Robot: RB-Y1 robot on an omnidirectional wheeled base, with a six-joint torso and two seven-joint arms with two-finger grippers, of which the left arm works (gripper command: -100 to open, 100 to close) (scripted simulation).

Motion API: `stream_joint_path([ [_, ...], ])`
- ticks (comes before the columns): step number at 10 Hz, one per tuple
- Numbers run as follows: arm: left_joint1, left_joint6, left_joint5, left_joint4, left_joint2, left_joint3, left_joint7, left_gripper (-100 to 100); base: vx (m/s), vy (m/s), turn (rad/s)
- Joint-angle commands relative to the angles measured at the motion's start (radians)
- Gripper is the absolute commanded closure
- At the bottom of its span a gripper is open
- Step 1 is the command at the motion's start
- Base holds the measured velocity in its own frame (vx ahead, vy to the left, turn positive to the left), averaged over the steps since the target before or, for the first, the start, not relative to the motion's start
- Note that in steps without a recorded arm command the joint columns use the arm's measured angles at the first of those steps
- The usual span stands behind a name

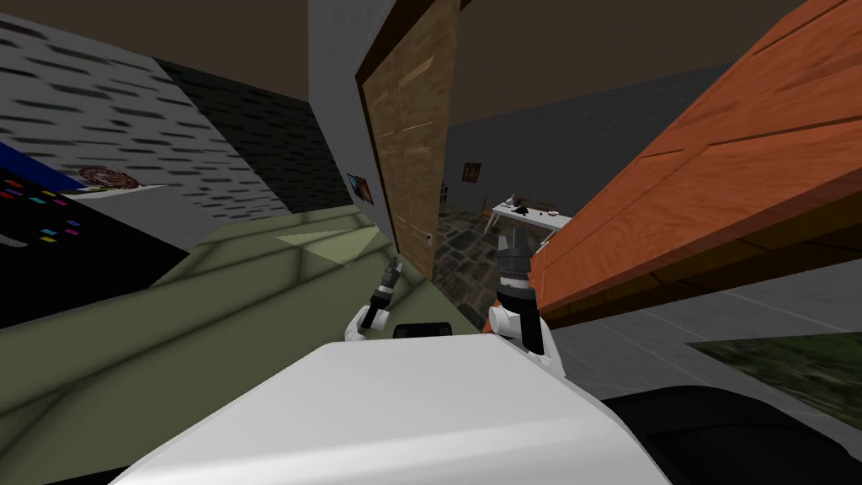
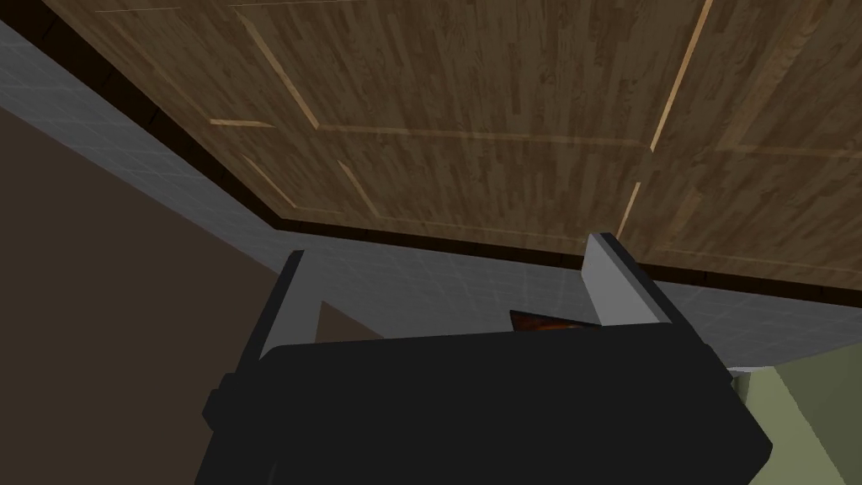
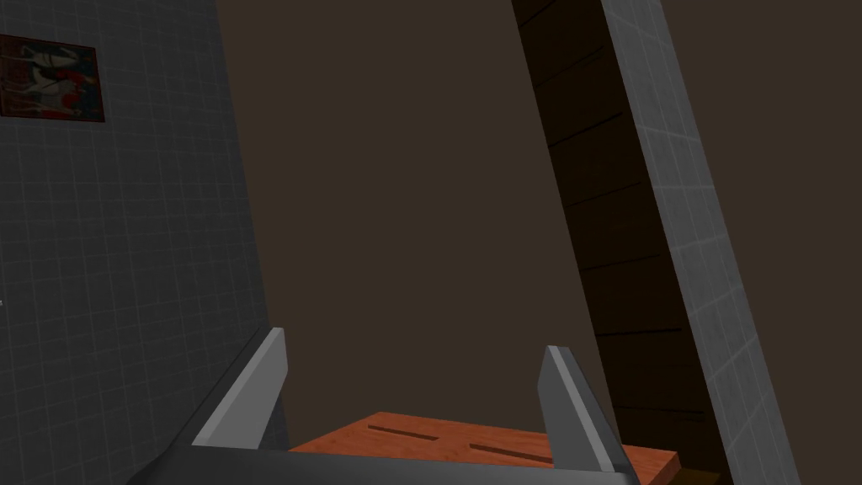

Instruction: Push the door open

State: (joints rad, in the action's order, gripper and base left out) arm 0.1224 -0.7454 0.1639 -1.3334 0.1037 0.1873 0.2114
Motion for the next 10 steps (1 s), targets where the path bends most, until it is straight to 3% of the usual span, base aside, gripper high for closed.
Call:
stream_joint_path([
  [1, -0.022, -0.008, 0.003, 0.042, 0.001, 0.009, 0.006, -100, 0.097, 0.042, -0.056],
  [10, -0.126, -0.053, 0.024, 0.261, 0.002, 0.063, 0.035, -100, 0.091, 0.043, -0.054],
])
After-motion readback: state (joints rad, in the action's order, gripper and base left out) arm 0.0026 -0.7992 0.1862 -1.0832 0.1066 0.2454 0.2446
